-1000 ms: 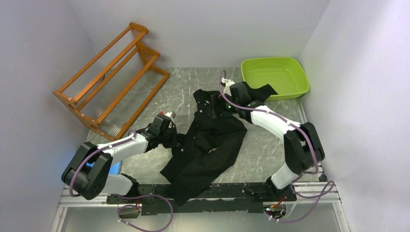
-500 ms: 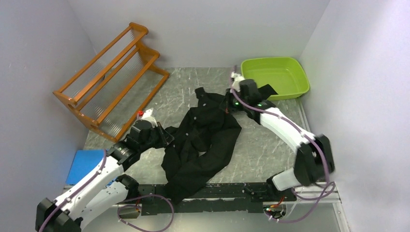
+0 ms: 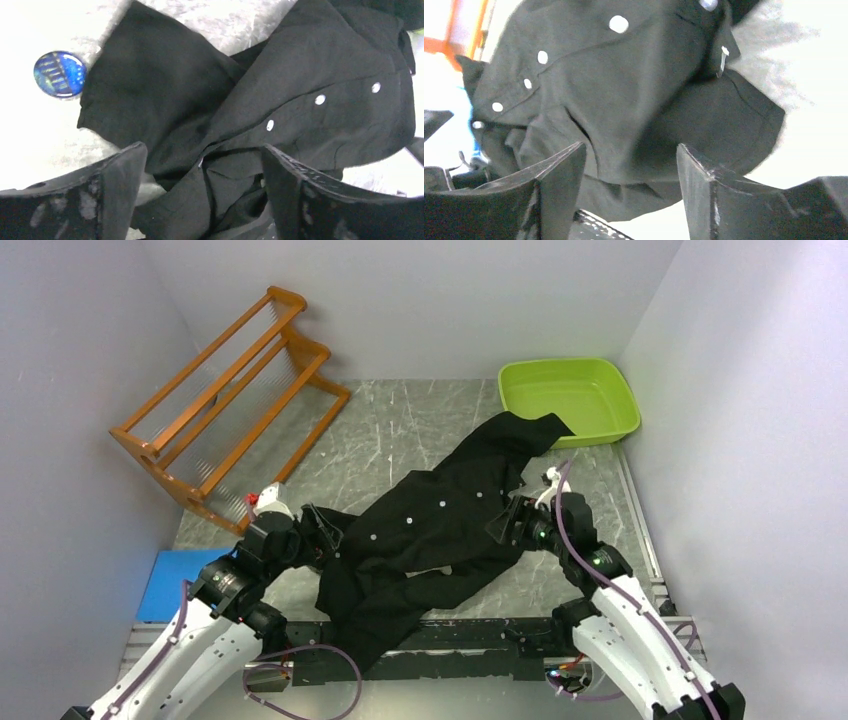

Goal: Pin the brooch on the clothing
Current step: Flatten out the clothes at the center of the board.

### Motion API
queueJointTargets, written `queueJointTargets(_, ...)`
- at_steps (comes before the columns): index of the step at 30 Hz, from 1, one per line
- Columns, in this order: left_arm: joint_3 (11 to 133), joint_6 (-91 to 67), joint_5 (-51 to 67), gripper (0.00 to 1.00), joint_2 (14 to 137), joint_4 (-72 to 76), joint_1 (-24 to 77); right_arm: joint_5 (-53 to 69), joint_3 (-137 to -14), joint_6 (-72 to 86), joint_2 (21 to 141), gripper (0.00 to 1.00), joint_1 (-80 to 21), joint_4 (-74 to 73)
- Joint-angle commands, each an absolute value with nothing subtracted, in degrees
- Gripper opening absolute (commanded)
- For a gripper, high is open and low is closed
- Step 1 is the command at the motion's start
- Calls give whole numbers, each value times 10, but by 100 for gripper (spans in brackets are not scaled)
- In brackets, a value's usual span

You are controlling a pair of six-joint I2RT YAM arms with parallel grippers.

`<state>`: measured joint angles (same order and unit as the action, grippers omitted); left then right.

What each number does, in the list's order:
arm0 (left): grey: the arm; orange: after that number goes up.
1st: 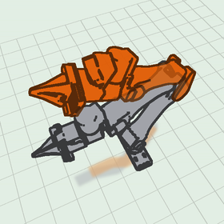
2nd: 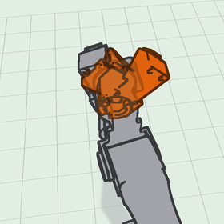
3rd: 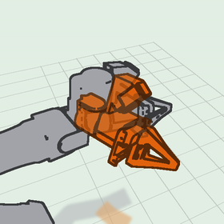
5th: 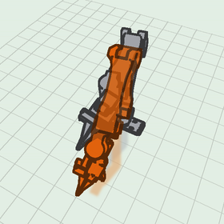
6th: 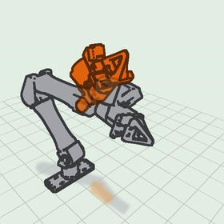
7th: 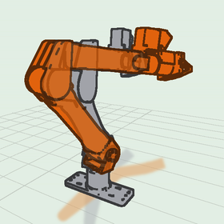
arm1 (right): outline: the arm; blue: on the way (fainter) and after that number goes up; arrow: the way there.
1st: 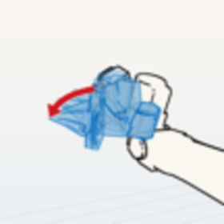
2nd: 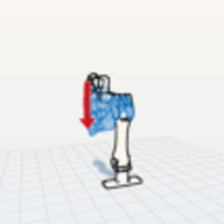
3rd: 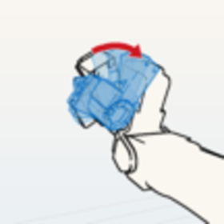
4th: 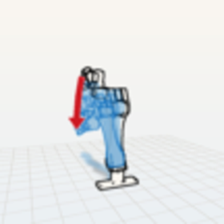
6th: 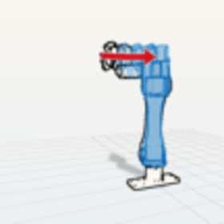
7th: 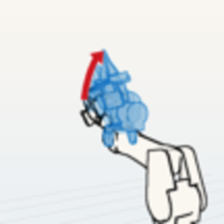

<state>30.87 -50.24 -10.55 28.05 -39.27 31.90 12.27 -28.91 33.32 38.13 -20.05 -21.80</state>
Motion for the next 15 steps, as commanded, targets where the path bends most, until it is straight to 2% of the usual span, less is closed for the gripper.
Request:
queueJointTargets(1, 351, -468, -139, 94, 314, -391, 320, 71, -269, 381, 341, 83, -196, -265)
queueJointTargets(2, 363, -454, -134, 94, 333, -380, 320, 64, -272, 377, 343, 86, -194, -264)
queueJointTargets(7, 441, -356, -72, 95, 492, -309, 318, 86, -304, 349, 409, 88, -169, -217)
queueJointTargets(15, 574, -252, 146, 95, 792, -234, 300, 194, -316, 353, 551, 95, -59, -33)
